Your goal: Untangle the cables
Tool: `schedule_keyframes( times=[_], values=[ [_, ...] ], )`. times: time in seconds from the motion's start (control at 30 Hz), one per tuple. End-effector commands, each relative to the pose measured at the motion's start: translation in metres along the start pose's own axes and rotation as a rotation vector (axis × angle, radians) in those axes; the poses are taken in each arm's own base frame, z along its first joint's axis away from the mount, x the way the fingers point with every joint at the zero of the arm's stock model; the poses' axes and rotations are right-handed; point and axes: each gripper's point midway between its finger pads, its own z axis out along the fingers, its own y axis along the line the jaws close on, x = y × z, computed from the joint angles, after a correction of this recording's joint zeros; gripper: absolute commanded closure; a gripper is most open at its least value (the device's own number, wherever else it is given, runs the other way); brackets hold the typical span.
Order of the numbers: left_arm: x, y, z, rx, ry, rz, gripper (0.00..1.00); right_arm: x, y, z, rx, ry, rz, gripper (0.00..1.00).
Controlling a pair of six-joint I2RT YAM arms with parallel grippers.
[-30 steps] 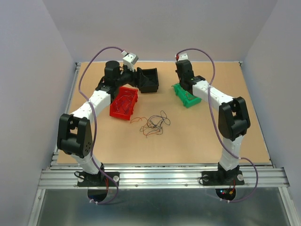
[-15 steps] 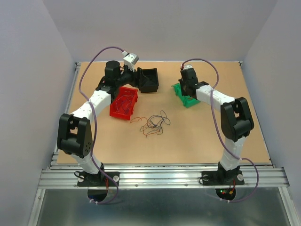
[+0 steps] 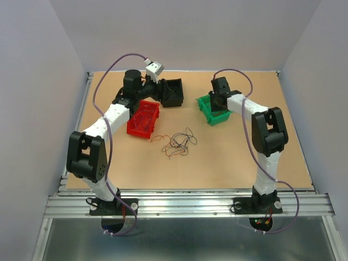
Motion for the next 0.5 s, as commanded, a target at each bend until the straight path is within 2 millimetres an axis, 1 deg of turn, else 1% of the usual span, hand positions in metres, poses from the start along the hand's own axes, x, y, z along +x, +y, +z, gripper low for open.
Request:
schedule_keyframes(
  times=[0.0, 0.03, 0.07, 0.1, 0.13, 0.17, 0.2, 0.27, 0.3, 0.33, 0.37, 0.4, 0.43, 0.47],
  values=[
    [-0.034, -0.005, -0.005, -0.002, -0.065, 0.074, 0.31, -0.074, -0.002, -0.068, -0.030, -0.201, 0.051, 0.67],
    [-0.034, -0.005, -0.005, -0.002, -0.063, 0.079, 0.31, -0.078, -0.002, -0.075, -0.037, -0.214, 0.054, 0.64],
    [-0.037, -0.007, -0.005, 0.000, -0.066, 0.086, 0.31, -0.080, -0.001, -0.079, -0.047, -0.221, 0.055, 0.63],
    [-0.035, -0.006, -0.006, -0.001, -0.053, 0.091, 0.31, -0.081, -0.002, -0.087, -0.054, -0.234, 0.060, 0.61],
    [-0.036, -0.007, -0.007, 0.000, -0.049, 0.096, 0.30, -0.081, -0.002, -0.091, -0.059, -0.236, 0.062, 0.58],
    [-0.035, -0.009, -0.007, 0.001, -0.033, 0.109, 0.30, -0.081, 0.000, -0.098, -0.074, -0.243, 0.064, 0.57],
    [-0.035, -0.011, -0.008, 0.002, -0.027, 0.119, 0.30, -0.075, 0.001, -0.098, -0.080, -0.232, 0.062, 0.55],
    [-0.032, -0.015, -0.009, -0.009, -0.006, 0.142, 0.30, -0.069, 0.003, -0.102, -0.089, -0.233, 0.071, 0.51],
    [-0.024, -0.016, -0.011, -0.015, 0.023, 0.170, 0.30, -0.076, 0.004, -0.114, -0.100, -0.277, 0.081, 0.50],
    [-0.020, -0.018, -0.012, -0.019, 0.042, 0.187, 0.30, -0.074, 0.005, -0.119, -0.108, -0.291, 0.083, 0.47],
    [-0.002, -0.025, -0.011, -0.022, 0.091, 0.197, 0.30, -0.058, 0.011, -0.117, -0.124, -0.277, 0.078, 0.41],
    [0.002, -0.030, -0.015, -0.020, 0.103, 0.247, 0.30, -0.062, 0.015, -0.126, -0.149, -0.324, 0.087, 0.39],
    [0.011, -0.035, -0.016, -0.016, 0.127, 0.271, 0.30, -0.059, 0.019, -0.133, -0.175, -0.343, 0.087, 0.37],
    [0.032, -0.040, -0.018, -0.011, 0.171, 0.288, 0.30, -0.045, 0.026, -0.149, -0.227, -0.357, 0.084, 0.35]
  ],
)
